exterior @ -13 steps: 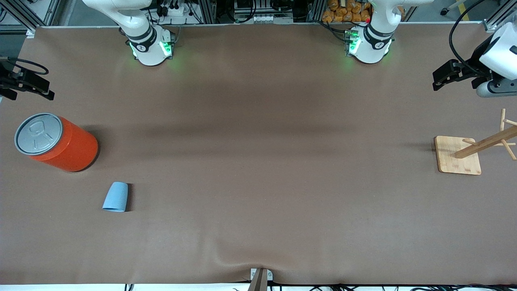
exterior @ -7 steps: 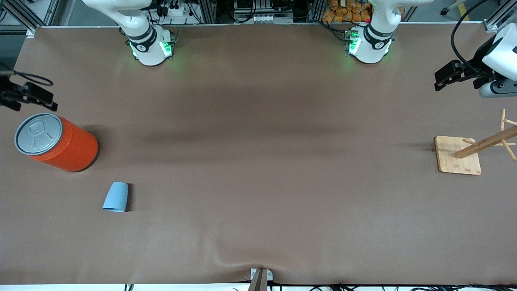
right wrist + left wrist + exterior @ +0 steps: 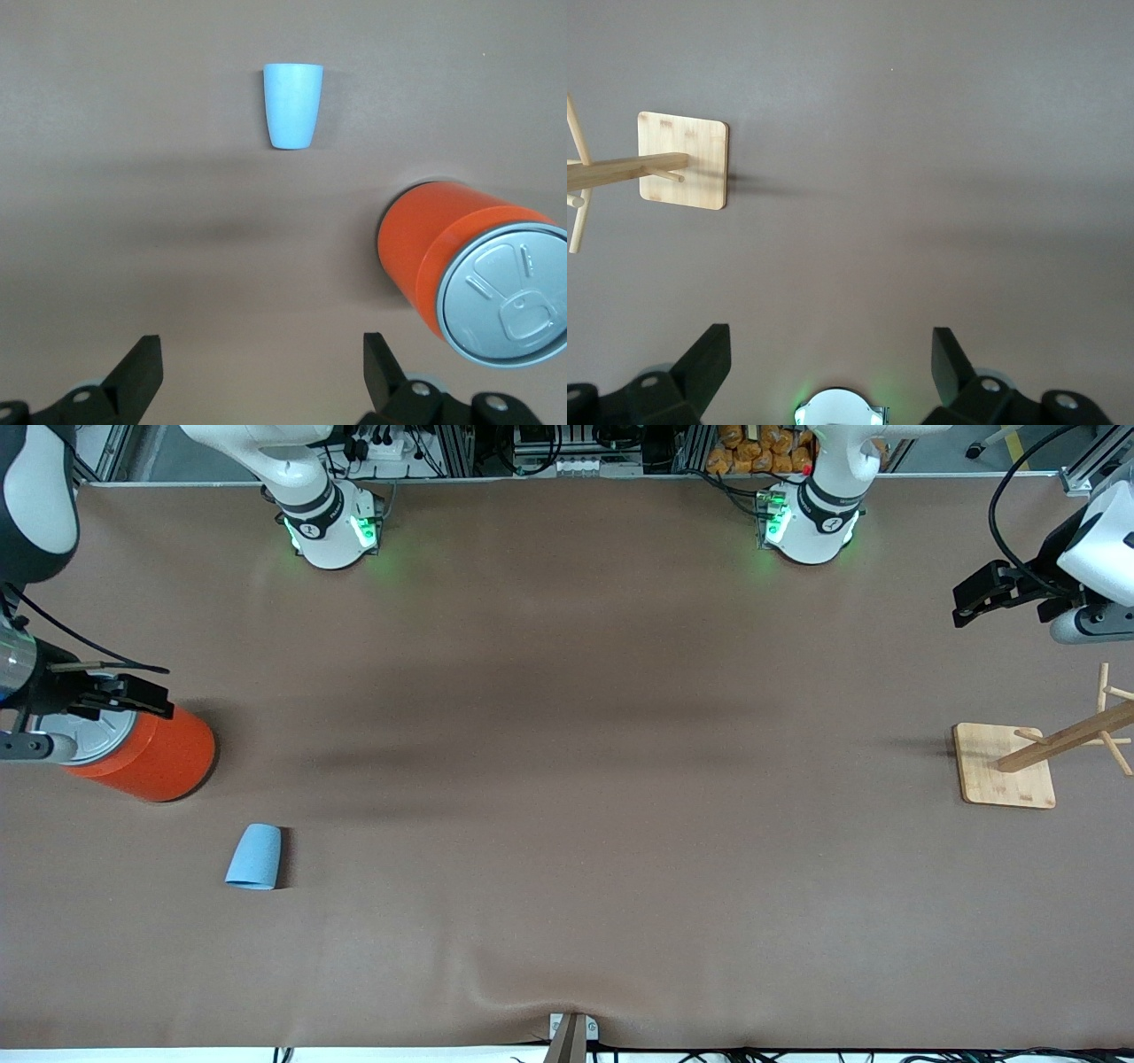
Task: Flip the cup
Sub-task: 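Reach the right gripper down to the lying blue cup and grasp it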
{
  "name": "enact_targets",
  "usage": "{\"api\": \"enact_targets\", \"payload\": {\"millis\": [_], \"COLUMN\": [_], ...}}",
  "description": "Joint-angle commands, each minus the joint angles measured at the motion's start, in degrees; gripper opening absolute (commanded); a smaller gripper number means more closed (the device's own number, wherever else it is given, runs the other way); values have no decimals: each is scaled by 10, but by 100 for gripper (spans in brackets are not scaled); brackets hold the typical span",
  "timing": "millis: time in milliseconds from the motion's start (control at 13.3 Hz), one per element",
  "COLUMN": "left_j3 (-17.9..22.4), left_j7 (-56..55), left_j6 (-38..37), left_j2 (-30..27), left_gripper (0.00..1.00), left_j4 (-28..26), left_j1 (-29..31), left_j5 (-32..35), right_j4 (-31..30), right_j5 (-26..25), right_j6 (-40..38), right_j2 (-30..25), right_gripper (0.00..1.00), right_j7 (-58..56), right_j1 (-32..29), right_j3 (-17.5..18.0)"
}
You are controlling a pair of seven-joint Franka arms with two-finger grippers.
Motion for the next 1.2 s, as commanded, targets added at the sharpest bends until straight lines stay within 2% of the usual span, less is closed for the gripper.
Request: {"api": "enact_targets", "payload": {"millis": [0, 300, 826, 1126], "left_j3": [-1, -1, -1, -1], "left_j7": [8, 8, 9, 8], "left_j6": [3, 4, 7, 8], "left_j2": [1, 1, 6, 6], "left_gripper": [100, 100, 100, 100], "left_j4": [6, 6, 5, 5], "left_j1": [5, 5, 4, 5], "left_j5": [-5, -5, -5, -5], "right_j4": [6, 7, 5, -33], "right_j5": [9, 10, 10, 10], "right_j6": [19, 31, 56, 127], "right_j2": [24, 31, 78, 120], "right_gripper": [100, 100, 100, 100], "right_j7": [3, 3, 3, 3], "right_j1": [-19, -25, -25, -25], "right_j3": [-1, -1, -2, -2]}}
